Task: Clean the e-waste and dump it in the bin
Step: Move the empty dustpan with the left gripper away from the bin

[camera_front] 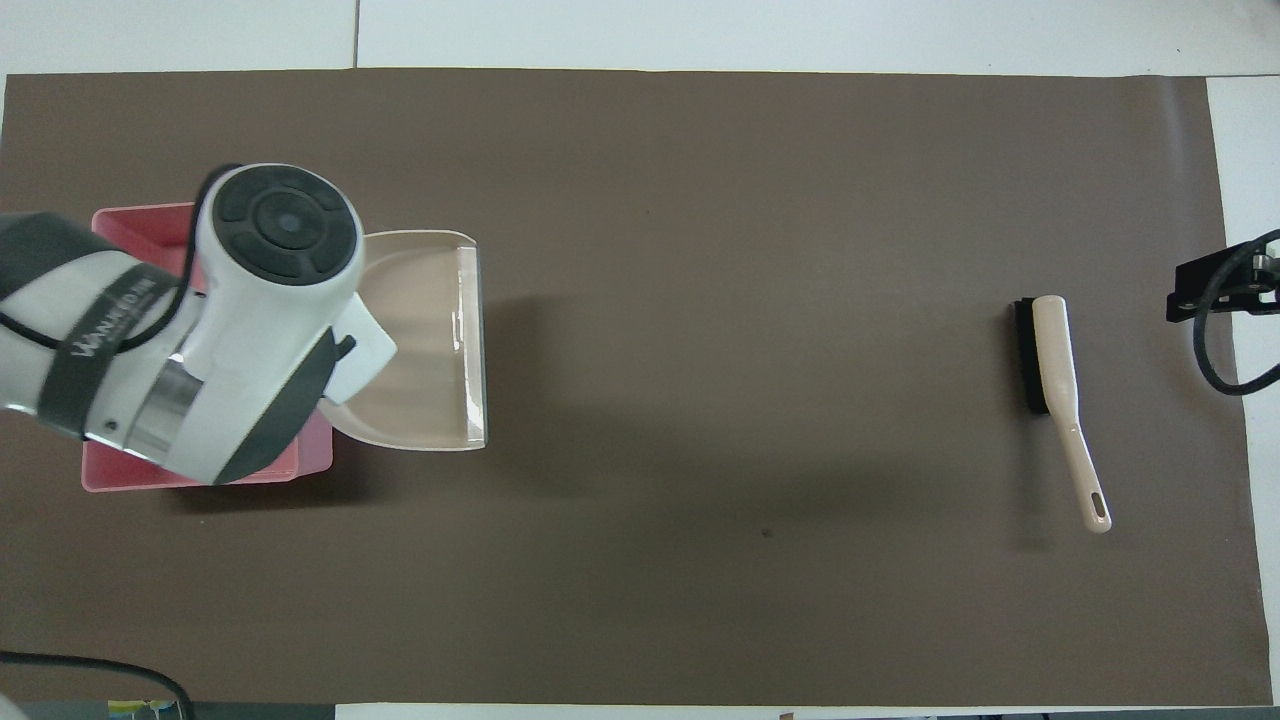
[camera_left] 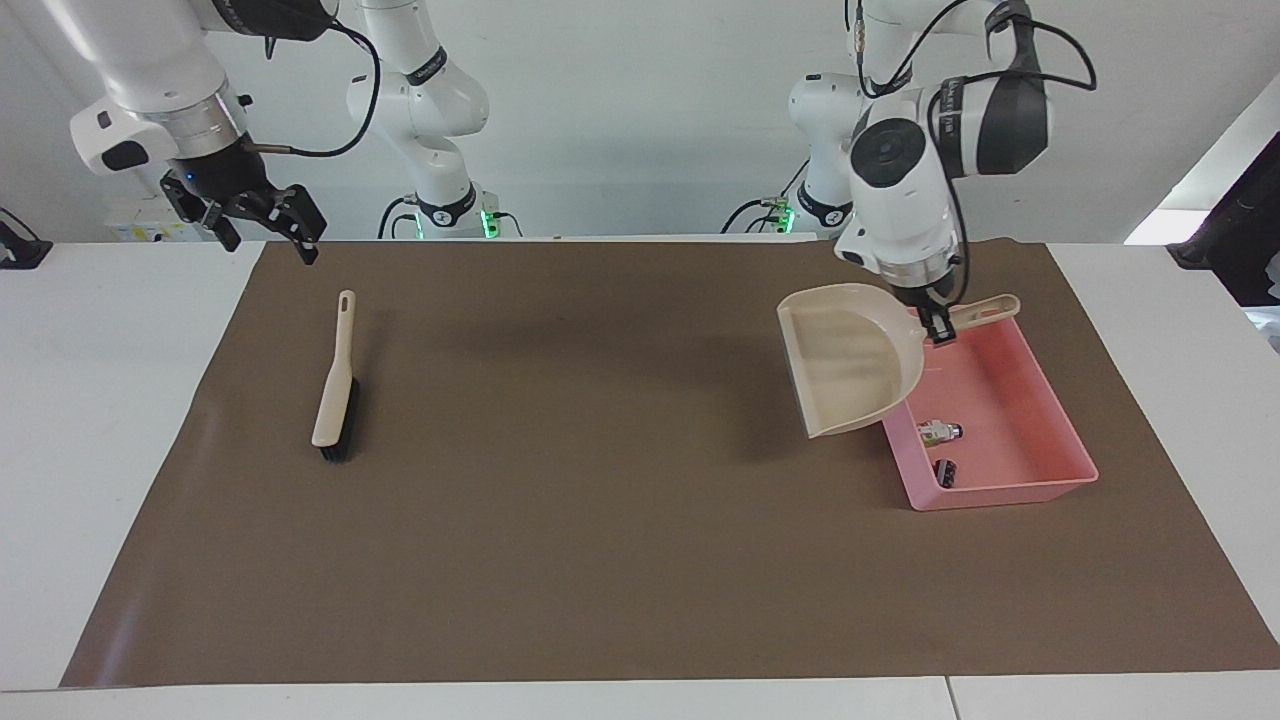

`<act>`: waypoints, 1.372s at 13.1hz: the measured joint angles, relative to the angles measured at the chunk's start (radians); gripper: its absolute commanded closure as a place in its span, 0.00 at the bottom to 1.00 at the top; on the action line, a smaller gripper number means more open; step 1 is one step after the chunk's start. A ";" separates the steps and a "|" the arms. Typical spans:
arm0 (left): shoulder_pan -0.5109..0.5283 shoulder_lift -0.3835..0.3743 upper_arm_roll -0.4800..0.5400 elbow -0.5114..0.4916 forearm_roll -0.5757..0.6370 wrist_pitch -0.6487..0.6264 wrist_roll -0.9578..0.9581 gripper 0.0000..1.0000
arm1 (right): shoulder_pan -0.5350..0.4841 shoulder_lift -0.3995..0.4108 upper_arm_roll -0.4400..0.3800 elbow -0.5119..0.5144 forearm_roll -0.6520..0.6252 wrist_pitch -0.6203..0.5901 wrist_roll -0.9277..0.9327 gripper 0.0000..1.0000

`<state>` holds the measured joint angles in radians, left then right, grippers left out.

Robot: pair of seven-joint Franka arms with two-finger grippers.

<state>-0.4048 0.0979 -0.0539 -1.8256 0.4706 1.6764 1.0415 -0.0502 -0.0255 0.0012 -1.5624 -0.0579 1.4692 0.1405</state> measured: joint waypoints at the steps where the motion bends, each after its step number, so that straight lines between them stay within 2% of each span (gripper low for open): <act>1: -0.042 0.027 -0.001 0.000 -0.015 0.003 -0.053 1.00 | 0.003 0.003 -0.004 -0.002 0.000 -0.006 0.000 0.00; 3: -0.099 0.065 -0.001 0.006 -0.043 0.015 -0.124 1.00 | 0.022 0.003 -0.016 -0.002 0.000 -0.007 -0.003 0.00; 6: -0.172 0.133 0.000 0.059 -0.077 0.021 -0.178 1.00 | 0.084 0.003 -0.084 -0.001 0.000 -0.007 -0.051 0.00; 10: -0.256 0.290 0.001 0.186 -0.082 0.016 -0.285 1.00 | 0.088 0.003 -0.099 -0.003 0.000 -0.007 -0.079 0.00; 12: -0.286 0.335 0.001 0.213 -0.082 0.016 -0.308 1.00 | 0.088 0.001 -0.101 -0.013 0.000 -0.007 -0.080 0.00; 18: -0.313 0.359 0.001 0.228 -0.082 0.037 -0.334 1.00 | 0.089 -0.001 -0.101 -0.017 0.000 0.024 -0.086 0.00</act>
<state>-0.7176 0.4570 -0.0526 -1.5973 0.3884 1.7134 0.7079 0.0393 -0.0267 -0.0998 -1.5794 -0.0581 1.4934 0.0548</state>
